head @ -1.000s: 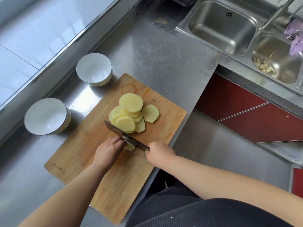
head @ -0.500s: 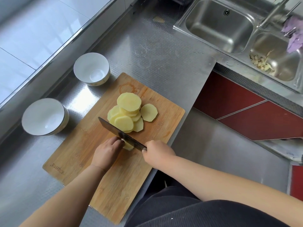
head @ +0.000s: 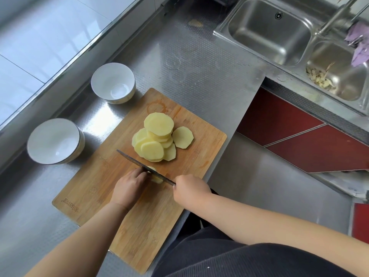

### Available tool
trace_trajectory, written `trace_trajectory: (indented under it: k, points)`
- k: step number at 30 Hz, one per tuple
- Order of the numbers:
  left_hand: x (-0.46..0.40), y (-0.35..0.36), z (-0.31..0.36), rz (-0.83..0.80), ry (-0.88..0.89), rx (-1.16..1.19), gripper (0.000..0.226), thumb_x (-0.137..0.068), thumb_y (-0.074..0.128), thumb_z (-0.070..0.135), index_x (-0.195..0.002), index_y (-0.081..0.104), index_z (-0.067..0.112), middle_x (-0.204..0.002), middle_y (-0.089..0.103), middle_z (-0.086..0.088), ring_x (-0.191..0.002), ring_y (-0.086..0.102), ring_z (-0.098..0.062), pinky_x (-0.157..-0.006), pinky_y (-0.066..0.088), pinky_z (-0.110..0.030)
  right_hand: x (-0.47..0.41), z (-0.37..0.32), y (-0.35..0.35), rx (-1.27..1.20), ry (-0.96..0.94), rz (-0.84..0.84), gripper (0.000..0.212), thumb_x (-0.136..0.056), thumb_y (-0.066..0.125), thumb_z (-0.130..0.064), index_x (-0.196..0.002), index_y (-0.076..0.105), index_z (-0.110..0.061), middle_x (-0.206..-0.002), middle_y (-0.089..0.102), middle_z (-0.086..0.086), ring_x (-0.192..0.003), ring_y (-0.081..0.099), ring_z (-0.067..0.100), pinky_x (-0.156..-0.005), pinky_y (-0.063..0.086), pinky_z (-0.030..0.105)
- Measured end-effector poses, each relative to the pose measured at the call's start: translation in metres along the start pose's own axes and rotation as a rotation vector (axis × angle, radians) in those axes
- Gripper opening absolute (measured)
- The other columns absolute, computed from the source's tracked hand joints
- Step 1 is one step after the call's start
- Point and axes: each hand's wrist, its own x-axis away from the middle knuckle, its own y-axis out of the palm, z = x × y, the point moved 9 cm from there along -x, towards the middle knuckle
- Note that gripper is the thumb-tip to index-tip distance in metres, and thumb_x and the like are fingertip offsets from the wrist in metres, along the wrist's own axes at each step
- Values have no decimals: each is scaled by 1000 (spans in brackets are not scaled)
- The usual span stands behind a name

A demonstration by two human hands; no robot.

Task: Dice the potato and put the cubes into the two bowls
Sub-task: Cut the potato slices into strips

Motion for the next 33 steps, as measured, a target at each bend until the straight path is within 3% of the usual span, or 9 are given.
trace_trajectory:
  k: [7,12,16,21,23,25,28,30,33]
  points:
    - [1,0,1,-12,24,-29,35,-67,82,0,-100,71,4,-97,70,-15,-77,69,-31,-56,57,-34,-9,4,13,11,44,-41,16,-98,46,-17,-103,59,-9,-85,54,4,-76,54,24,-59,41,29]
    - [0,-1,2,-43,78,-63,17,-81,71,13,-96,71,5,-92,69,-13,-71,67,-30,-50,55,-34,-10,5,15,34,42,-39,17,-98,46,-18,-104,59,-10,-87,56,5,-75,54,24,-51,36,26]
    - [0,-27,8,64,184,-22,36,-97,47,35,-86,70,9,-76,65,-6,-58,60,-23,-43,49,-31,-10,5,13,56,10,-27,16,-98,45,-18,-103,58,-10,-89,57,5,-75,52,25,-47,30,26]
    - [-8,-92,29,242,372,3,33,-95,53,32,-73,68,12,-61,57,1,-47,50,-16,-39,40,-26,-8,4,12,47,-26,-20,21,-100,43,-23,-108,57,-9,-97,62,9,-76,52,26,-56,38,28]
    - [-27,-105,31,149,267,54,37,-97,48,38,-75,67,15,-61,54,8,-48,50,-9,-42,41,-22,-7,3,11,49,-35,-22,23,-101,42,-24,-110,57,-8,-101,62,10,-79,53,27,-59,40,29]
    - [-52,-106,17,-77,-23,174,31,-96,49,43,-85,66,20,-70,59,13,-61,57,-4,-54,47,-21,-7,3,12,53,-39,-30,24,-101,41,-24,-112,56,-8,-103,62,10,-85,58,28,-62,41,30]
    - [-77,-101,-8,-417,-386,531,15,-92,60,31,-91,67,17,-82,69,7,-75,64,-7,-67,49,-22,-6,1,12,66,-44,-33,25,-102,40,-24,-112,55,-8,-106,62,11,-92,60,30,-65,42,31]
    - [-97,-108,-11,-534,-402,653,8,-92,62,20,-95,68,15,-83,72,6,-79,67,-7,-72,50,-23,-6,1,12,70,-48,-29,24,-102,40,-23,-112,55,-7,-106,62,11,-93,60,30,-65,42,31]
    - [-129,-122,-10,-550,-363,732,9,-91,63,11,-97,69,15,-85,74,7,-83,69,-5,-80,53,-25,-6,0,14,83,-45,-31,21,-101,40,-20,-112,54,-8,-106,61,11,-90,59,29,-63,41,31]
